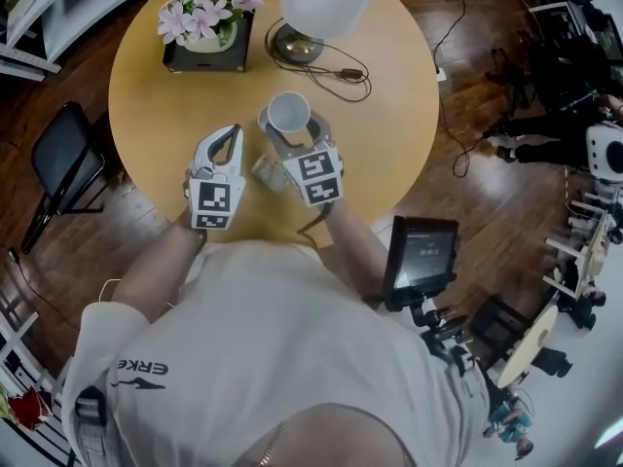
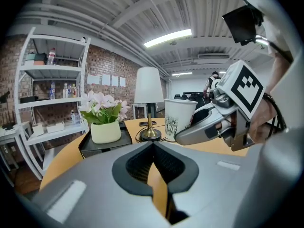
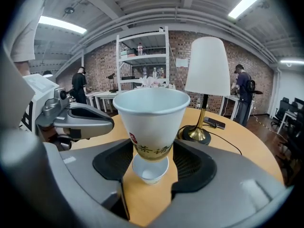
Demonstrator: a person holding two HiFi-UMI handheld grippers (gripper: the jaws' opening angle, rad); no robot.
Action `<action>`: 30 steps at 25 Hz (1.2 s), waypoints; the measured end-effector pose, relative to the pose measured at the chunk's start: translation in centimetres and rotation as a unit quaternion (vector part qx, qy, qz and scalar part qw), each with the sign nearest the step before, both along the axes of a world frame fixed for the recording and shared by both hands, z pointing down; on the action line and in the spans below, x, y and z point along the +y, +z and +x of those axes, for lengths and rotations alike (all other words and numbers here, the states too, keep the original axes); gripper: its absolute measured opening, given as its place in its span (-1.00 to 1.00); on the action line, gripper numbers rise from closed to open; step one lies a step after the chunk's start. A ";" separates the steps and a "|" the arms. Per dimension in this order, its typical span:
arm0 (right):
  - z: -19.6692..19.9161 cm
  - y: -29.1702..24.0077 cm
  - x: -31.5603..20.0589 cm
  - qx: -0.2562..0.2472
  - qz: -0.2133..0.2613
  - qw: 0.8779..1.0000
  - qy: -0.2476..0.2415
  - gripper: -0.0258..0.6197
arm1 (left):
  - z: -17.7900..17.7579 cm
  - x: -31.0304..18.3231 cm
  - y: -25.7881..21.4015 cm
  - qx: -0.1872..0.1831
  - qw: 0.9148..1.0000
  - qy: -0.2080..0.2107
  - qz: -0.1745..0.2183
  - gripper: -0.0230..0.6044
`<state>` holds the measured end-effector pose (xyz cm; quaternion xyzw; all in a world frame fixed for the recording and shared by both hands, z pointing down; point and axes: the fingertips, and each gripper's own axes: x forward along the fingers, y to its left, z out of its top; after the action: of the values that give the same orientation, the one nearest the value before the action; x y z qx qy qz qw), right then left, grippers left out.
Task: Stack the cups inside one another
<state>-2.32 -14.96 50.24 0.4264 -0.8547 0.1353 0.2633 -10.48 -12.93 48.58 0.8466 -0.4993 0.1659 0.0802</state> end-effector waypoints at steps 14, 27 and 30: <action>-0.8 4.1 0.3 0.002 -0.042 0.999 -0.012 -0.05 | -0.3 -1.1 3.3 -0.008 0.999 -0.005 -0.030 -0.92; -0.8 5.2 0.5 0.008 -0.053 0.999 -0.010 -0.05 | -0.2 -1.0 3.5 -0.010 0.999 0.000 -0.036 -0.92; -0.8 5.2 0.4 0.010 -0.051 0.999 -0.011 -0.05 | -0.1 -1.1 3.6 -0.011 0.999 0.002 -0.036 -0.92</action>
<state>-3.13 -14.51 55.43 0.4041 -0.8488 0.1713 0.2949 -10.61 -14.00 52.13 0.8422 -0.4923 0.1931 0.1054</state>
